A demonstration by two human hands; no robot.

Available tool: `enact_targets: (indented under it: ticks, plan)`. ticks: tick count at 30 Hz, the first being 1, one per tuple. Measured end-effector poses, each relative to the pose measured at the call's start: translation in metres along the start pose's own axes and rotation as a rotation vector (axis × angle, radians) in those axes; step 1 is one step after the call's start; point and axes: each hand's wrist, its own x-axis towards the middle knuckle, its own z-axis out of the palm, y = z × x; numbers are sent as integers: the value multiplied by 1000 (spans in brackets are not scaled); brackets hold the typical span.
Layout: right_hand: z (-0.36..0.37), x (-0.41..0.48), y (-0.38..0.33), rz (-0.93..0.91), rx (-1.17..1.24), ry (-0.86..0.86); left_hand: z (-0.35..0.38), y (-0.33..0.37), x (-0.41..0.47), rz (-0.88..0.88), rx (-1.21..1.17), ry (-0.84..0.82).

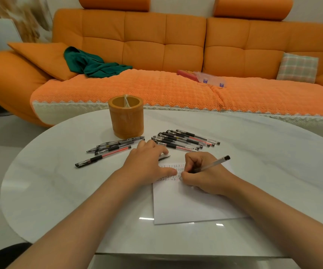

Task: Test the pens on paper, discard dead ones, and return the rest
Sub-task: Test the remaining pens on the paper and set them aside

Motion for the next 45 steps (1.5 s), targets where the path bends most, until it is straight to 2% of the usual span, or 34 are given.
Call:
enact_targets:
  ticks: [31, 34, 39, 43, 45]
  plan:
    - [0, 0, 1, -11, 20, -68, 1, 1, -2, -4, -7, -7]
    - [-1, 0, 2, 18, 95, -31, 1, 1, -2, -10, -6, -6]
    - [-4, 3, 1, 29, 291, 124, 1, -1, -2, -7, -9, -2]
    - [-7, 5, -1, 1, 170, 164, -1, -2, -3, -3, -39, -12]
    - [-12, 5, -3, -44, 121, 129, -2, -4, -3, 3, -79, -2]
